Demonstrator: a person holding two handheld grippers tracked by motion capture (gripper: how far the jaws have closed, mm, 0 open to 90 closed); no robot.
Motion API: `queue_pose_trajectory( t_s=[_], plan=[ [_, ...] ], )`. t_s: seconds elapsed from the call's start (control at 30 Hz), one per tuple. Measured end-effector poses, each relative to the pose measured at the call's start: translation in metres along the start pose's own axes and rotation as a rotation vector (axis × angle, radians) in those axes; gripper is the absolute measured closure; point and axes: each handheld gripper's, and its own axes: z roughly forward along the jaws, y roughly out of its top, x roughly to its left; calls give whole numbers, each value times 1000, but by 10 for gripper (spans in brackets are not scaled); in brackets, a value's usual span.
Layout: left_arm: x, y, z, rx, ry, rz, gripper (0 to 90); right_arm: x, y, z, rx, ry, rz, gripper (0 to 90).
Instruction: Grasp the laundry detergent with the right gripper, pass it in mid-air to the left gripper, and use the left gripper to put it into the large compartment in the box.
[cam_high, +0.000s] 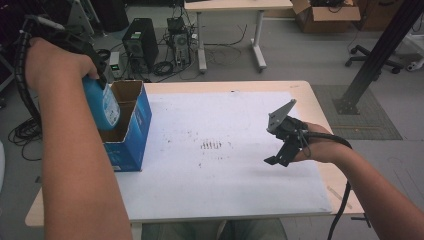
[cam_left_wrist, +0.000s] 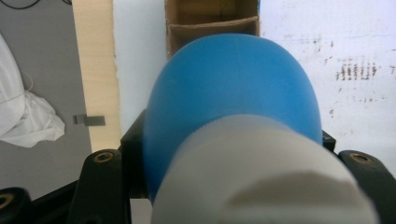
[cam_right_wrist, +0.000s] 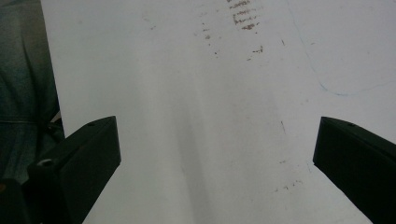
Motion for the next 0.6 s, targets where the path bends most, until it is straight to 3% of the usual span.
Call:
queue_pose_trajectory(
  t_s=[0.6],
  plan=[
    [5, 4, 56, 48, -12, 10, 392, 1, -3, 4, 0, 8, 8, 9]
  ],
)
